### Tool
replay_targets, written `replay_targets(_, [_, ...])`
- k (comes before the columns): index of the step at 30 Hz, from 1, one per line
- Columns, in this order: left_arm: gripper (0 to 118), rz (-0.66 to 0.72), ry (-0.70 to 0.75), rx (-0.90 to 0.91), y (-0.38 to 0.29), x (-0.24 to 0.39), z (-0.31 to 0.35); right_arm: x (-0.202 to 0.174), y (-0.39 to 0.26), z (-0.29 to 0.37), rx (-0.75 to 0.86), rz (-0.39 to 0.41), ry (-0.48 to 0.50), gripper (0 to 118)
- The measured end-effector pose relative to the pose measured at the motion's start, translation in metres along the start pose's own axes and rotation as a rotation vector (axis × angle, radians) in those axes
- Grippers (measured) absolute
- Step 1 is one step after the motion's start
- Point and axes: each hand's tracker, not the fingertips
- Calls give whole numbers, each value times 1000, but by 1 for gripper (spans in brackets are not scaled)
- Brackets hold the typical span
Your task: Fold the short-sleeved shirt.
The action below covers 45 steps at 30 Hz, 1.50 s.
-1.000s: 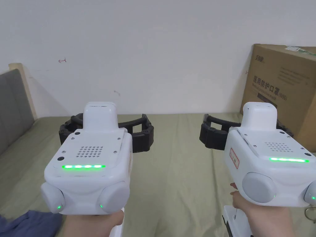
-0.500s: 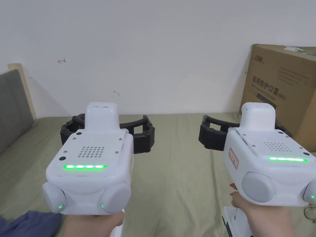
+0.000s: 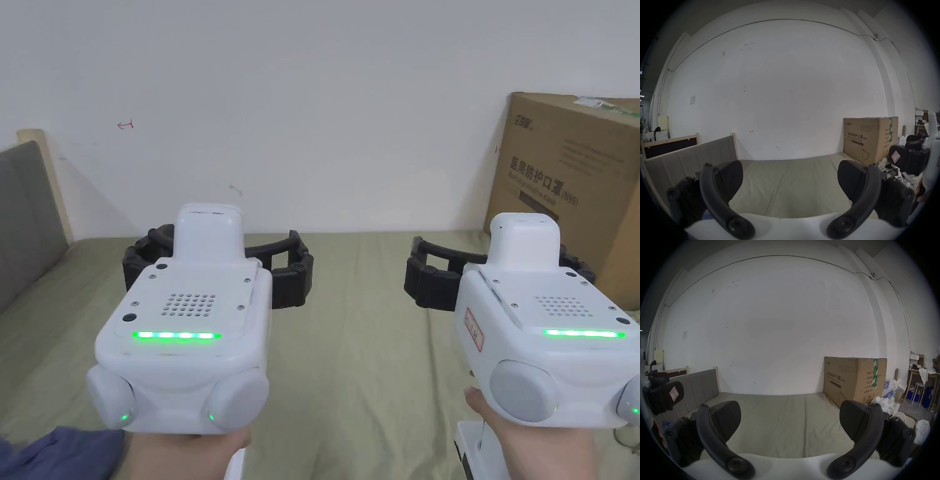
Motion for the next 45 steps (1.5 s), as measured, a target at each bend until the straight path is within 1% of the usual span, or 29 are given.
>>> replay_targets(4, [116,-16,-2,14,-1,5,3,0,2,1,0,-15,11,118])
replay_targets(6, [116,-18,-6,18,-2,7,4,-1,2,1,3,-9,5,118])
replay_targets(8, [113,-19,-8,19,-2,10,5,-2,2,1,8,1,-8,118])
replay_targets(9, [107,-22,-6,15,-2,11,6,-2,2,2,11,2,-9,118])
replay_targets(10, [99,-23,-11,9,-3,11,6,-1,1,2,14,1,-7,117])
replay_targets(11, [83,-17,-15,3,-3,12,7,0,1,4,15,0,-3,110])
replay_targets(12, [44,-8,-23,-6,-4,12,8,2,0,5,18,-4,9,80])
replay_targets(13, [12,-5,-39,-21,-5,10,8,4,-1,8,24,-16,38,39])
replay_targets(14, [1,3,-66,-48,-6,8,6,5,-1,9,18,-24,48,12])
replay_targets(15, [1,19,-113,-81,-8,4,3,6,-1,8,-2,-16,34,2])
replay_targets(16, [1,54,-139,-107,-10,0,0,7,-2,6,-35,11,-35,2])
replay_targets(17, [1,80,-121,-119,-13,-3,-2,9,-6,8,6,-18,-51,1])
replay_targets(19, [0,79,-48,-134,-17,-4,-4,22,-8,9,-22,-98,-1,1])
replay_targets(23, [0,90,-86,-171,-24,-15,-9,24,-10,3,-58,-98,-6,1])
replay_targets(26, [0,62,-79,-202,-26,-30,-1,4,-16,-2,-57,-108,16,1])
replay_targets(28, [0,32,-47,-220,-28,-53,10,-25,-20,-11,-78,-135,83,1])
replay_targets(29, [0,21,3,-231,-30,-71,16,-44,-22,-15,-97,-138,119,1])
replay_targets(31, [0,27,134,-252,-32,-114,30,-87,-23,-23,-137,-91,179,1])
replay_targets(32, [0,47,211,-254,-34,-142,40,-111,-26,-23,-145,-74,238,1])
replay_targets(34, [0,93,367,-242,-34,-190,65,-155,-29,-21,-154,-72,367,1])
replay_targets(35, [0,107,428,-230,-34,-209,76,-176,-30,-18,-161,-66,419,1])
replay_targets(37, [0,117,509,-189,-35,-237,100,-213,-33,-10,-173,-26,516,1])
replay_targets(39, [0,125,538,-187,-36,-251,114,-242,-36,-4,-175,12,595,1])
replay_targets(41, [0,125,530,-204,-41,-257,118,-262,-40,0,-181,34,636,1])
replay_targets(43, [0,119,521,-235,-51,-260,115,-275,-46,-2,-214,21,683,1])
replay_targets(45, [0,135,477,-331,-68,-265,105,-286,-53,-3,-262,16,695,1])
